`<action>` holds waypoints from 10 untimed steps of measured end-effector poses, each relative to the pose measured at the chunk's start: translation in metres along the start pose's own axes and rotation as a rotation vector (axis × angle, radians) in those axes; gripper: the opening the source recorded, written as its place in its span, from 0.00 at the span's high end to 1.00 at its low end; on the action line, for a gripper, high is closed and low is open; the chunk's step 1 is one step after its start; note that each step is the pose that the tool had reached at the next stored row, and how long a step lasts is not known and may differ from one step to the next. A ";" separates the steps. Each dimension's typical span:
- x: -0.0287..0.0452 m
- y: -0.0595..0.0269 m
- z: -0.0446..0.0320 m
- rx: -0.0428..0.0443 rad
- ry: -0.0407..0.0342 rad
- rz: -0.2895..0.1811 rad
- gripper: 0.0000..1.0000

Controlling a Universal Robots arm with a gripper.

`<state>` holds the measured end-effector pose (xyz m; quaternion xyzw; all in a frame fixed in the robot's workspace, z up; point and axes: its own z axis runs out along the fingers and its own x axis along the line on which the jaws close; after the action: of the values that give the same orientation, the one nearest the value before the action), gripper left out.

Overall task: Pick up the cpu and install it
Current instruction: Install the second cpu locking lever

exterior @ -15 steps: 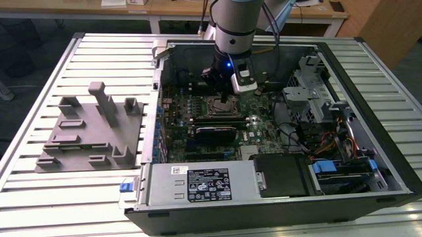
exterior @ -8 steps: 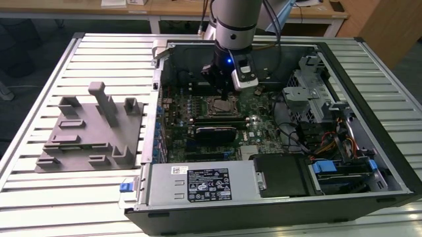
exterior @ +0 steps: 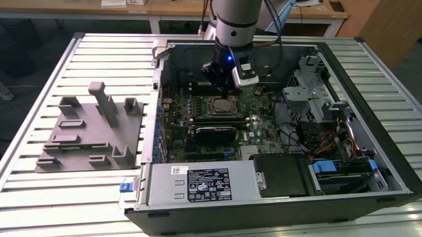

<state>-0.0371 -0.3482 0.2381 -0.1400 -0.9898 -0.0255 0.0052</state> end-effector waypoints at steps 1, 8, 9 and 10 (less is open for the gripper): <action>0.0000 0.0000 0.0000 0.0001 0.0000 0.000 0.89; 0.0001 0.0001 -0.0023 0.0018 -0.0004 0.000 0.89; 0.0001 0.0001 -0.0038 0.0018 -0.0004 0.000 0.89; 0.0001 0.0002 -0.0052 0.0017 -0.0004 0.000 0.89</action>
<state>-0.0371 -0.3482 0.2433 -0.1400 -0.9898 -0.0246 0.0051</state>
